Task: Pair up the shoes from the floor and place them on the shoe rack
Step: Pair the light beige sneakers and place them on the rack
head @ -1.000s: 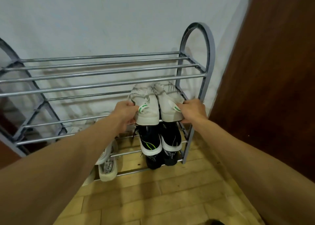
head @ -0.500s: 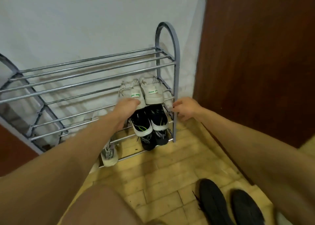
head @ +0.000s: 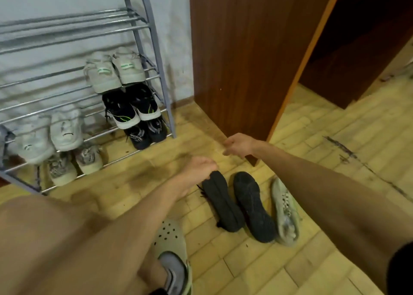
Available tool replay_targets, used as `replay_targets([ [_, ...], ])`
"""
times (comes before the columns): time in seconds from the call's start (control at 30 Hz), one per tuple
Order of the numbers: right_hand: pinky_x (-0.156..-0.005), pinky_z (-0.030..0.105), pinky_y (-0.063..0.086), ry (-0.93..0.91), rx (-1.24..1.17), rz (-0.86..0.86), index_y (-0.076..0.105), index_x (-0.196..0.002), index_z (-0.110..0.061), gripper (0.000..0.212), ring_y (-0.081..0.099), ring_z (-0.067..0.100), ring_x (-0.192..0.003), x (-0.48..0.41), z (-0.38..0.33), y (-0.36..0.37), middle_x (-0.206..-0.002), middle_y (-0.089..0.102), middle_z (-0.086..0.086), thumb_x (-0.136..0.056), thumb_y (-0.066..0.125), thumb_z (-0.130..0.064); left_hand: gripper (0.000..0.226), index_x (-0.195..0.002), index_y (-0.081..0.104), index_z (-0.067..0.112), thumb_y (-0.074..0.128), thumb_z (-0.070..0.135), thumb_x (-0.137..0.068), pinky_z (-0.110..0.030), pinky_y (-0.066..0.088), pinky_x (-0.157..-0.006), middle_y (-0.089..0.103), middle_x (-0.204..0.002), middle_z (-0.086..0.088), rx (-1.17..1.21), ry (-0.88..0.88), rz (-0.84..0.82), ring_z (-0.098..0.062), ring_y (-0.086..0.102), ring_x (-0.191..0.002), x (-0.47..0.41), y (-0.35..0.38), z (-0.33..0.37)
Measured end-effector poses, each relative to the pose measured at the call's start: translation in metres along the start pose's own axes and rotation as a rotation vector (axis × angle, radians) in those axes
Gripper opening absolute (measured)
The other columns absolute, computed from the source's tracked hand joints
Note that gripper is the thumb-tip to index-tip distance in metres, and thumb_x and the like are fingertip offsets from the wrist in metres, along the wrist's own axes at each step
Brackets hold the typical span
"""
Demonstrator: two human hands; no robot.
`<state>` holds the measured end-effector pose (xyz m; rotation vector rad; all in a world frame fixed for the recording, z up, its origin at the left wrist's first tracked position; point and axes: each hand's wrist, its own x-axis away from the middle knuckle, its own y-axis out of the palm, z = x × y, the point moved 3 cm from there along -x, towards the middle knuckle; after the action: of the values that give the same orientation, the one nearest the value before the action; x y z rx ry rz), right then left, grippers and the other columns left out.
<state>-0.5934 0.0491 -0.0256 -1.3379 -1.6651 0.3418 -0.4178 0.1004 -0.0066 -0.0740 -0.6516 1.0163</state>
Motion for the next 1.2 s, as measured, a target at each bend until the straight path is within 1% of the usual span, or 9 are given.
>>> replay_targets([
  [0.13,-0.062,0.023,0.048,0.122,-0.166,-0.007,0.060,-0.120,-0.017,0.034,0.055,0.021,-0.098,0.010,0.062,0.051,-0.103,0.055,0.001,-0.087,0.065,-0.025,0.012,-0.093,0.066,0.029,0.056,0.026,-0.088,-0.022,0.049,-0.072,0.068,-0.098,0.007,0.074,-0.016,0.108,-0.009,0.065,-0.088,0.010,0.036,-0.039],
  [0.27,-0.056,0.026,0.045,0.203,-0.185,-0.067,0.060,-0.088,-0.010,0.013,0.052,0.015,-0.068,0.021,0.110,0.113,-0.077,0.050,0.002,-0.088,0.065,-0.021,0.012,-0.096,0.064,0.032,0.057,0.033,-0.087,-0.025,0.050,-0.080,0.066,-0.103,0.008,-0.063,0.019,0.012,-0.009,0.063,-0.094,0.011,0.049,-0.060],
  [0.43,-0.095,0.043,0.050,0.385,-0.240,0.059,0.053,-0.128,-0.002,0.045,0.058,0.032,-0.111,0.049,0.178,0.146,-0.120,0.059,0.015,-0.089,0.063,-0.022,0.010,-0.095,0.062,0.039,0.056,0.039,-0.087,-0.014,0.039,-0.067,0.059,-0.092,0.023,-0.298,0.080,-0.144,0.007,0.053,-0.088,0.014,0.059,-0.074],
  [0.57,-0.106,0.049,0.037,0.647,-0.177,0.375,0.038,-0.140,-0.001,0.060,0.038,0.040,-0.129,0.076,0.230,0.145,-0.142,0.039,0.022,-0.091,0.055,-0.032,0.018,-0.102,0.064,0.031,0.058,0.036,-0.086,-0.011,0.036,-0.061,0.058,-0.089,0.018,-0.481,0.082,-0.263,0.006,0.052,-0.080,0.011,0.079,-0.083],
  [0.67,-0.110,0.050,0.030,0.736,-0.295,0.424,0.024,-0.147,-0.001,0.067,0.027,0.038,-0.134,0.085,0.255,0.156,-0.151,0.024,0.017,-0.094,0.051,-0.032,0.026,-0.109,0.064,0.027,0.059,0.037,-0.086,-0.013,0.037,-0.065,0.057,-0.092,0.016,-0.523,0.073,-0.335,0.003,0.052,-0.083,0.008,0.095,-0.082],
  [0.77,-0.111,0.050,0.031,0.829,-0.531,0.412,0.013,-0.150,-0.001,0.081,0.031,0.039,-0.135,0.086,0.267,0.174,-0.151,0.026,0.018,-0.091,0.061,-0.031,0.027,-0.111,0.063,0.028,0.058,0.037,-0.086,-0.012,0.036,-0.065,0.056,-0.091,0.018,-0.493,0.069,-0.366,0.007,0.050,-0.082,0.008,0.106,-0.080],
  [0.9,-0.108,0.049,0.039,0.922,-0.578,0.391,0.020,-0.145,-0.005,0.099,0.039,0.038,-0.129,0.088,0.276,0.171,-0.142,0.035,0.017,-0.072,0.081,-0.030,0.028,-0.113,0.063,0.027,0.057,0.035,-0.087,-0.012,0.037,-0.067,0.057,-0.092,0.019,-0.497,0.058,-0.362,0.005,0.053,-0.086,0.009,0.099,-0.085],
  [1.03,-0.100,0.050,0.048,0.951,-0.618,0.239,0.032,-0.142,-0.009,0.093,0.047,0.037,-0.120,0.094,0.287,0.173,-0.135,0.041,0.017,-0.070,0.082,-0.040,0.030,-0.115,0.063,0.022,0.057,0.034,-0.088,-0.021,0.041,-0.081,0.062,-0.108,0.005,-0.525,-0.010,-0.359,-0.010,0.056,-0.102,0.007,0.086,-0.094],
  [1.2,-0.090,0.046,0.055,0.944,-0.835,0.194,0.038,-0.134,-0.002,0.079,0.061,0.033,-0.106,0.097,0.287,0.179,-0.118,0.059,0.020,-0.071,0.083,-0.021,0.029,-0.114,0.064,0.022,0.059,0.035,-0.089,-0.020,0.040,-0.073,0.061,-0.108,0.004,-0.524,-0.041,-0.325,-0.010,0.055,-0.099,0.007,0.080,-0.095],
])
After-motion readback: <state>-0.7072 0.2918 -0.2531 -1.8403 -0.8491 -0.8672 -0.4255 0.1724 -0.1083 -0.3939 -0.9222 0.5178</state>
